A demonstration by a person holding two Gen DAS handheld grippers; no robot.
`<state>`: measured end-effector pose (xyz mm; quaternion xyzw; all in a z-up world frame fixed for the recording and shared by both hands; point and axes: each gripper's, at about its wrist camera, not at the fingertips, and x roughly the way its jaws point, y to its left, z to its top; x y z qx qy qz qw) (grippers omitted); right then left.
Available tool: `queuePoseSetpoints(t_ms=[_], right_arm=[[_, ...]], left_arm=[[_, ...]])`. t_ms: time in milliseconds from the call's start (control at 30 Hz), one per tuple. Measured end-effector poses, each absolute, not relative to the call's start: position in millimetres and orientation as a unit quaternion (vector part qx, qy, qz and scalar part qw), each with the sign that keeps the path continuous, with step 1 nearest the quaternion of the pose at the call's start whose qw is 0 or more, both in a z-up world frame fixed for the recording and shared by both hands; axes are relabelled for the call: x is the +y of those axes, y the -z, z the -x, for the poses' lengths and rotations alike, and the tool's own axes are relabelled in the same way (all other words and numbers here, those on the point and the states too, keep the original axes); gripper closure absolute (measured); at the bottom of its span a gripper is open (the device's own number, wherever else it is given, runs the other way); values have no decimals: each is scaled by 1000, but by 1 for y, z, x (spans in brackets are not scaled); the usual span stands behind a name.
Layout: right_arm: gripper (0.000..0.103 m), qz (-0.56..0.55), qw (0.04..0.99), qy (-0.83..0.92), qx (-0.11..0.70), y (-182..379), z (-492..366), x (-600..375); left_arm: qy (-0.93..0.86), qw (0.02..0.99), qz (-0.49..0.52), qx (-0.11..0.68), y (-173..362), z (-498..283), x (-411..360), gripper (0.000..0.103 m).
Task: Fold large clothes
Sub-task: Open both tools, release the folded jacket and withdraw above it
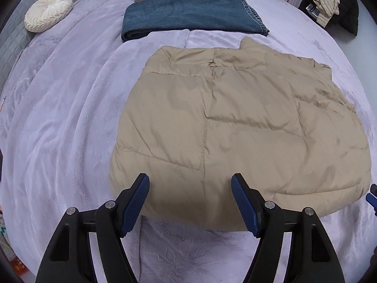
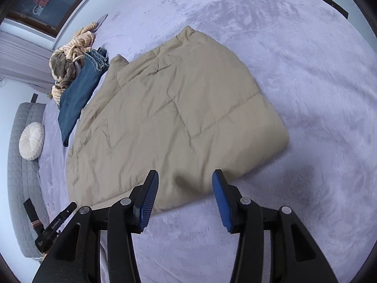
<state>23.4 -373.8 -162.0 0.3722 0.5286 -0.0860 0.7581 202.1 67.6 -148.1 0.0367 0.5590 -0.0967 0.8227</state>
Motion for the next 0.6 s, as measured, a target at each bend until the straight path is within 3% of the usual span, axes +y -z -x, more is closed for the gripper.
queuePoseSetpoints(t_ms=[133,200,400,600], right_arm=[[48,-377,754,83,532,167,-14,-369],[46,-381,750,84,534,172,-12,-368],[45,-388,743,79,539,185,-13,-363],[28,-405,748,66,522,199,-15,-363]], left_arm=[[100,817,-27,567,151,-194,67,28],[96,819,-27,565,151,-189,68,0],[94,821,-24,563,156,-181,70,0],[100,815,-7,571,176,-179,73,0]])
